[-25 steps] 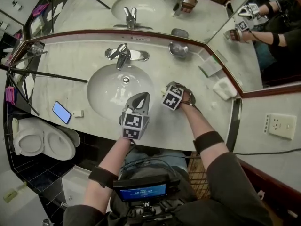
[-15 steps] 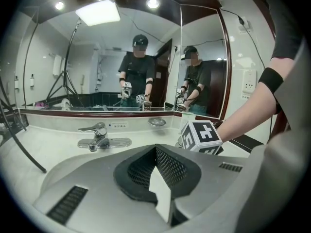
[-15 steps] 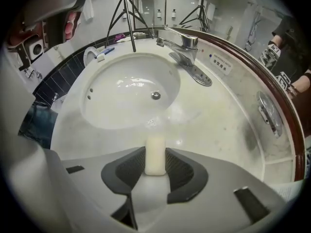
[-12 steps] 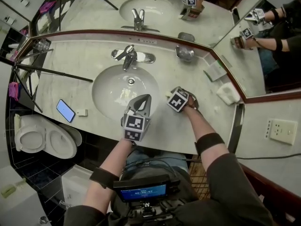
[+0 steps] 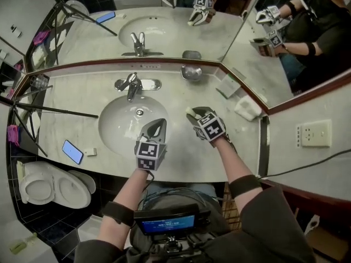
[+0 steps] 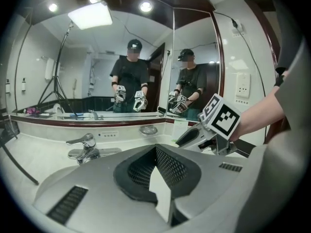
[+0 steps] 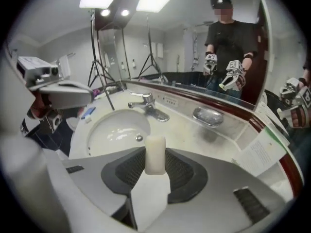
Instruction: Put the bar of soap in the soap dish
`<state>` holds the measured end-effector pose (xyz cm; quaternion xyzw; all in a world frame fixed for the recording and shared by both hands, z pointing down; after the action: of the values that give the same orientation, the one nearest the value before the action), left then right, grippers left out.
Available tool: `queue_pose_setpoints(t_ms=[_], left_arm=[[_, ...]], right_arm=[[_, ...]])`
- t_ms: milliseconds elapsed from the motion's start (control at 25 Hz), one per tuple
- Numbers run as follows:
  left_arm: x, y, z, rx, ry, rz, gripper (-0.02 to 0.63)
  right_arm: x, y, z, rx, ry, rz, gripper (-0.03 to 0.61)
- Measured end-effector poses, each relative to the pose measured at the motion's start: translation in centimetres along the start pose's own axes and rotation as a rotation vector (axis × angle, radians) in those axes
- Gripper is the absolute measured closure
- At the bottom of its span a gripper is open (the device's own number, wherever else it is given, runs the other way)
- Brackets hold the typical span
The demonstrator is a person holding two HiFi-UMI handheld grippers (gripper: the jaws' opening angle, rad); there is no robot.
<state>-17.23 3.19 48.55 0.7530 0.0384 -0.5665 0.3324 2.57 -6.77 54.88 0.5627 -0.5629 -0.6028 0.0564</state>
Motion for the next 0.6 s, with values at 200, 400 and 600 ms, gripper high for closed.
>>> queue_pose_setpoints(t_ms=[200, 400, 600], left_arm=[[1.7, 0.8, -1.1, -0.035, 0.022, -0.034, 0.611], [2.3, 1.3, -2.8, -0.072, 0.04, -0.048, 0.612], [2.9, 1.8, -3.9, -0.091, 0.047, -0.044, 0.611]], right_arm=[[-0.8, -6.2, -0.2, -0.018, 0.122, -0.205, 0.428], [-2.6, -9.9, 0.7, -0.038, 0.161, -0.288, 0.428], [-2.3, -10.3, 0.7, -0.056, 0.151, -0.291, 0.428]])
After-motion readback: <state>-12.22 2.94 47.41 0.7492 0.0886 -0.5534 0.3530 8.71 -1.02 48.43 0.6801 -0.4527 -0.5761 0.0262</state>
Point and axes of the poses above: the fingertips, and each gripper's own axes: y forward along the fingers, z to its left, x out of its top, the point moved 10 cm from there along -y, backward along the fingers, and after that the axes turned 15 degrees about y, right-handed, at the moved point
